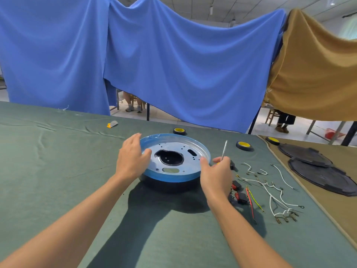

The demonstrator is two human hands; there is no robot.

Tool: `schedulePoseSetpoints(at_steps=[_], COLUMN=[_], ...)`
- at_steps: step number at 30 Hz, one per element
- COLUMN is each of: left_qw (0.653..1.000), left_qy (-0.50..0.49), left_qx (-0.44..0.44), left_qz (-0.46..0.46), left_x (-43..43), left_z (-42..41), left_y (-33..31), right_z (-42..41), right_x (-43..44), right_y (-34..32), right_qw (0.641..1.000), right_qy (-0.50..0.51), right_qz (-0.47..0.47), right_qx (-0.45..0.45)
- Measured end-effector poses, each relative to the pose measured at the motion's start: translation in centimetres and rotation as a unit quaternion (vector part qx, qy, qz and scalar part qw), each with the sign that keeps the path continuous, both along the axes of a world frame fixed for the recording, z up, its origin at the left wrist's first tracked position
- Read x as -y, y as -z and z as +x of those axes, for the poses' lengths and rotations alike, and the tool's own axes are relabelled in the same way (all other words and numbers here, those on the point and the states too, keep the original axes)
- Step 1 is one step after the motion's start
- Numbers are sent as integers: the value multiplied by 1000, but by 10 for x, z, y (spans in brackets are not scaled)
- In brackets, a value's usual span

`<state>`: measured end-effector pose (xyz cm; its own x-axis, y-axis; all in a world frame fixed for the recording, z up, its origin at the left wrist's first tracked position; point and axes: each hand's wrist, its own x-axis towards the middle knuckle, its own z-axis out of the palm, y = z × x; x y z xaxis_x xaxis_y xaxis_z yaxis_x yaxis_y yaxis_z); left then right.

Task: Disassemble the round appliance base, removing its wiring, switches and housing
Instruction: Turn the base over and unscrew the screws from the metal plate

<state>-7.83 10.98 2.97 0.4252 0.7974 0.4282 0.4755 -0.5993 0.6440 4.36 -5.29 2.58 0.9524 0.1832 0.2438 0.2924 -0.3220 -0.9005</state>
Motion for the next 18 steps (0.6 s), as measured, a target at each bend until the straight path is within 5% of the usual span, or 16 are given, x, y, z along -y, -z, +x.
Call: schedulePoseSetpoints(at_steps=[5, 10, 18], left_qw=[979, 985, 965], left_qy=[129, 90, 122], left_qx=[-139, -149, -183], left_qz=[71, 2, 143], left_x=[6, 31, 24], left_z=[3, 2, 10], left_y=[-2, -11, -22], right_z=[-15, 13, 30], right_x=[-5, -7, 10], right_y=[9, 5, 4], right_qw=[997, 998, 993], right_qy=[-50, -51, -101], right_qz=[-45, -12, -50], right_qx=[-30, -40, -37])
